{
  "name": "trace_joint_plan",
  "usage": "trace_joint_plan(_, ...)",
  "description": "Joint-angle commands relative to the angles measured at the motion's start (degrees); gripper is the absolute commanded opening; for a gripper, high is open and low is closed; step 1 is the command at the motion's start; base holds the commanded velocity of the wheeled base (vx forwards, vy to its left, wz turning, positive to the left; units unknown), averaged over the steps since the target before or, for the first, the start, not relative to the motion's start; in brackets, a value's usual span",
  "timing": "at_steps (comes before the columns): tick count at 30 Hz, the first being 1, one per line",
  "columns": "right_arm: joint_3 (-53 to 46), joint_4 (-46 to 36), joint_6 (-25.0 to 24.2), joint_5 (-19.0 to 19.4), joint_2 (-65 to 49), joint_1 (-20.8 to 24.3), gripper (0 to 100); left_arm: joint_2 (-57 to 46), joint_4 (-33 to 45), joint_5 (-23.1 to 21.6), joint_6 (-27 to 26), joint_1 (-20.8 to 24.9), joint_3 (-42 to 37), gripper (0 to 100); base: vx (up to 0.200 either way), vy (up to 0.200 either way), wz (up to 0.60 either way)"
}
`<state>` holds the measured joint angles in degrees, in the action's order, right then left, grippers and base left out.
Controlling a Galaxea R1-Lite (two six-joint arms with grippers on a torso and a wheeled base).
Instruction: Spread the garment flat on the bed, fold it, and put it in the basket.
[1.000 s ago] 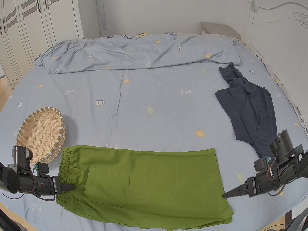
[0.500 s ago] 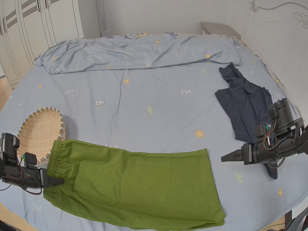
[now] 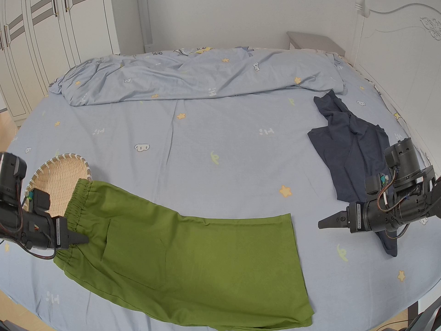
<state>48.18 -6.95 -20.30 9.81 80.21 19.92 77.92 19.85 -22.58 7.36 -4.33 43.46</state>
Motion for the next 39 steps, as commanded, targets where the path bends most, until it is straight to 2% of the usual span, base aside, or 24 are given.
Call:
trace_joint_plan(1,0.1,-0.3,0.0,-0.1,-0.1,-0.1,100,-3.8,11.6,4.5,7.0,13.6,12.7,0,0.000,0.000,0.00)
trace_joint_plan(3,0.1,-0.3,0.0,-0.1,-0.1,-0.1,100,-3.5,14.8,4.6,7.1,16.3,14.8,0,0.000,0.000,0.00)
trace_joint_plan(4,0.0,-0.3,0.0,-0.1,-0.1,-0.1,100,-2.7,17.0,5.5,7.8,20.0,16.3,0,0.000,0.000,0.00)
trace_joint_plan(6,0.0,-0.3,0.0,-0.1,-0.1,-0.1,100,-1.4,17.2,7.5,9.6,24.4,17.2,0,0.000,0.000,0.00)
trace_joint_plan(8,0.0,-0.3,0.0,-0.1,-0.1,-0.1,100,-0.8,17.2,8.5,10.9,26.0,17.4,0,0.000,0.000,0.00)
trace_joint_plan(9,-0.1,-0.4,0.0,-0.1,-0.2,-0.1,100,1.0,17.2,11.4,14.5,30.8,19.4,0,0.000,0.000,0.00)
trace_joint_plan(11,-0.1,-0.4,0.0,-0.1,-0.2,-0.1,100,3.6,17.2,15.5,19.4,36.1,21.5,0,0.000,0.000,0.00)
trace_joint_plan(12,-0.1,-0.4,0.0,-0.1,-0.2,-0.1,100,3.6,17.2,15.5,19.4,36.1,21.5,0,0.000,0.000,0.00)
trace_joint_plan(13,-0.1,-0.3,0.0,-0.1,-0.1,-0.1,100,5.2,17.2,17.6,20.7,39.7,22.6,0,0.000,0.000,0.00)
trace_joint_plan(15,-0.2,-0.3,0.0,-0.1,-0.1,-0.1,100,7.2,17.2,18.3,20.8,42.3,23.7,0,0.000,0.000,0.00)
trace_joint_plan(21,-0.2,-0.4,0.0,-0.1,-0.1,-0.1,100,12.7,17.2,19.1,20.5,47.0,28.3,0,0.000,0.000,0.00)
trace_joint_plan(23,-0.3,-0.3,0.0,-0.1,-0.1,-0.1,100,15.1,17.2,20.6,20.5,50.7,30.4,0,0.000,0.000,0.00)
trace_joint_plan(24,-0.3,-0.3,0.0,-0.1,-0.1,-0.1,100,15.1,17.2,20.6,20.5,50.7,30.4,0,0.000,0.000,0.00)
trace_joint_plan(26,-0.4,-0.3,0.0,-0.2,-0.1,-0.1,100,17.4,17.2,22.0,20.9,54.4,32.7,0,0.000,0.000,0.00)
trace_joint_plan(29,-0.3,-0.3,0.0,-0.2,-0.2,-0.1,100,19.2,17.2,24.7,21.0,57.5,33.2,0,0.000,0.000,0.00)
trace_joint_plan(39,-0.4,-0.3,0.0,-0.2,-0.1,-0.1,100,22.8,14.0,25.1,21.7,62.2,36.9,0,0.000,0.000,0.00)
